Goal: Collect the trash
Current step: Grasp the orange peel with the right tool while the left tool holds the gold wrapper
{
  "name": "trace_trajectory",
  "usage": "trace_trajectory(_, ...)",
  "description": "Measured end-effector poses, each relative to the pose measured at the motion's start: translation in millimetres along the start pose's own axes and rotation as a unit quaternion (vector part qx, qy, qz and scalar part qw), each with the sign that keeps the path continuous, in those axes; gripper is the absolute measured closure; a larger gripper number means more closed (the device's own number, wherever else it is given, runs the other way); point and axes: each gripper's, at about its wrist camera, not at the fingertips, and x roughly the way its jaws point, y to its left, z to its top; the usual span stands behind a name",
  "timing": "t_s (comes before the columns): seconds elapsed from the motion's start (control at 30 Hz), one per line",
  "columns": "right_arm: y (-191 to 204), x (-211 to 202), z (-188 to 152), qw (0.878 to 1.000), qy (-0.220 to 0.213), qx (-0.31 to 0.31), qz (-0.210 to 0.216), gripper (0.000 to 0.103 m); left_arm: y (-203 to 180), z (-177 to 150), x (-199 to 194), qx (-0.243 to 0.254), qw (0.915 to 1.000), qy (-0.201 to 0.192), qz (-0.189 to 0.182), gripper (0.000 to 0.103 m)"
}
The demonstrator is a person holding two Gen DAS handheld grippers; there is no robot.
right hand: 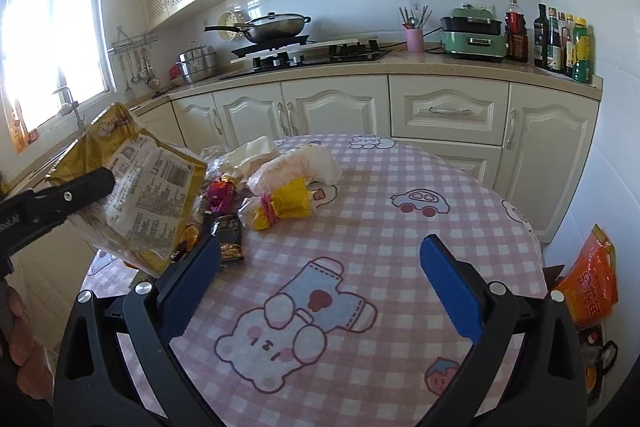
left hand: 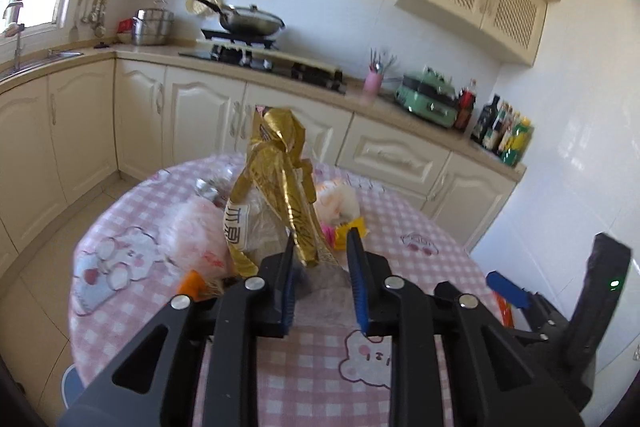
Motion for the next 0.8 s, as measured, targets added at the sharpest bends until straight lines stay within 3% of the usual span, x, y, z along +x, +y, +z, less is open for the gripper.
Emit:
trace_trajectory(0.27, 59, 24, 5, 0.996, 0.031, -0.058, 0.052, 0.007, 50, 1, -58, -0.026, 0.9947, -0.038, 0.092, 0.081)
trace_trajectory(0.47, 125, 56, 1, 0.982, 0.074, -0.151, 0.091, 0.009, 96, -6, -85, -0.049, 0.9869, -0.05, 0.145, 0.081)
trace_trajectory(0.7, 178, 97, -10, 0.958, 0.122, -0.237, 0.104, 0.03, 137, -27, -93, -0.064, 0.9854, -0.027, 0.156, 0.081)
trace_trajectory(0.8, 187, 112, -15, 0.95, 0.154, -0.248, 0.111, 0.048, 147, -36, -95, -0.07, 0.9855, -0.02, 0.153, 0.081)
